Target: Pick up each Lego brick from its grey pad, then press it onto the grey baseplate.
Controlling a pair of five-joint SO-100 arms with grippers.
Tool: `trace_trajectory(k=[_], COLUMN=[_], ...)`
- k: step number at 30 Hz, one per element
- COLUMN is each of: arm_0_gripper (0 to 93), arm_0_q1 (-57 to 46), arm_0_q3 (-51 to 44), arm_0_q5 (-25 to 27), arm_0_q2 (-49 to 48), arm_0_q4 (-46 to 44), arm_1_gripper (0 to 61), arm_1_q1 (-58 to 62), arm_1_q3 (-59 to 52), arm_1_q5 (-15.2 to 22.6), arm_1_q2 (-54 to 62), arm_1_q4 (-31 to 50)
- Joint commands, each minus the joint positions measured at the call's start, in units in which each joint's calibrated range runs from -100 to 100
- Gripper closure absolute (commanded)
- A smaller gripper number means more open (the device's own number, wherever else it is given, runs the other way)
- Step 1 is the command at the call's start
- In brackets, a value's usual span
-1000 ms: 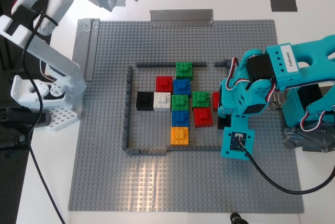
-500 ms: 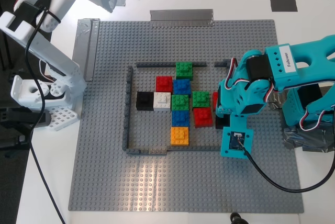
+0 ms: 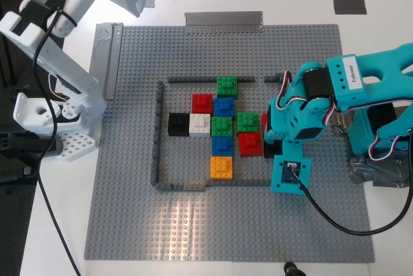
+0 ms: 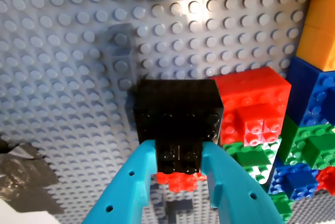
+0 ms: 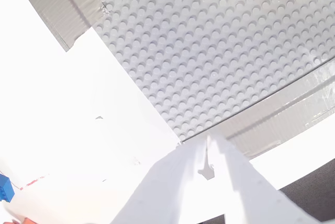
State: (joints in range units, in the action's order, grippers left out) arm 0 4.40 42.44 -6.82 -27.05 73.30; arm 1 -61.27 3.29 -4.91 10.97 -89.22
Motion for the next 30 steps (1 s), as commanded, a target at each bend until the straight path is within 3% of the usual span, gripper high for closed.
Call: trace_trajectory(k=[1,30], arm_0_gripper=[92.7,92.7], arm_0_q1=[-0.45,-0.52], arm_0_q3=[-0.05,5.55], arm_0_q5=[0.30,0.98], arm_0_q2=[-0.85,-0.68], arm_0_q4=[-0.16,-6.75], arm_1_gripper=[61.2,61.2], arm_1_q1=[-0.28,-0.35], arm_1_q3=[3.35,6.60], arm_1_q5=[-0.10,0.93], arm_1_q2=[0.53,-1.70], arm_1_q4=[-1.18,-4.03])
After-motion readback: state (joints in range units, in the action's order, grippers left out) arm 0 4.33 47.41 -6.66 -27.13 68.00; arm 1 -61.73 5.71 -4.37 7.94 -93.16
